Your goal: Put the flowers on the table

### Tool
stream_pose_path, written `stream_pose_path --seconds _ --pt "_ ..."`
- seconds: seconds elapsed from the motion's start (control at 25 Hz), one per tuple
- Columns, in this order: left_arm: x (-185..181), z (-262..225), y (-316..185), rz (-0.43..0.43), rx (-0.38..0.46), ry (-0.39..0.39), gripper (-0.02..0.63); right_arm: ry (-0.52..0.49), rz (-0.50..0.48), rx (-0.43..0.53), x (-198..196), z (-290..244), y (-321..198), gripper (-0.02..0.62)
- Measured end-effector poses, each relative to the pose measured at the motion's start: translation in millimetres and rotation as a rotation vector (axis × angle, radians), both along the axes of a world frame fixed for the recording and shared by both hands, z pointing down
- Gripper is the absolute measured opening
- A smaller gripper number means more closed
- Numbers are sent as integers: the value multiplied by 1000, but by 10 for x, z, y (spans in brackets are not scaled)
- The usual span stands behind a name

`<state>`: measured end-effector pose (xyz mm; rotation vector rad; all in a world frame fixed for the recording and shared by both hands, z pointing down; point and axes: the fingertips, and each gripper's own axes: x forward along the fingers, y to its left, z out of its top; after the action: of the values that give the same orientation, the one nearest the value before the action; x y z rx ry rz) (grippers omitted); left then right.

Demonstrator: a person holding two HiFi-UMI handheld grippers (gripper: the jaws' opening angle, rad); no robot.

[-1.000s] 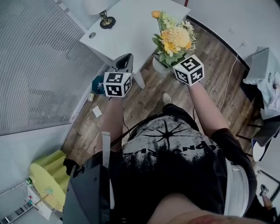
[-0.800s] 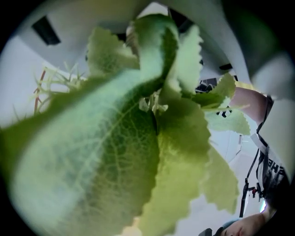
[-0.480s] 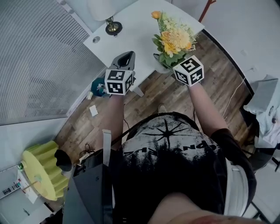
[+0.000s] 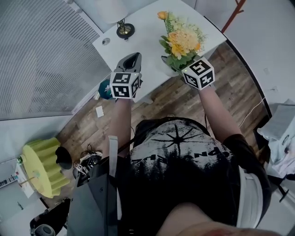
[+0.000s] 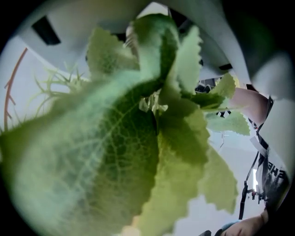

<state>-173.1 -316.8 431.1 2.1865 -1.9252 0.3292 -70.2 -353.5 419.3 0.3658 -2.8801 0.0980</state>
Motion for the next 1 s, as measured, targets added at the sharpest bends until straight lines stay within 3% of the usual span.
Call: stream_pose_path --seconds 0.44,1.0 --pt "-211 139 -376 -6 -23 1 12 -10 -17 -3 -287 39 -393 249" --pt "-688 543 -1071 225 -99 22 12 -53 133 59 -913 206 -972 249"
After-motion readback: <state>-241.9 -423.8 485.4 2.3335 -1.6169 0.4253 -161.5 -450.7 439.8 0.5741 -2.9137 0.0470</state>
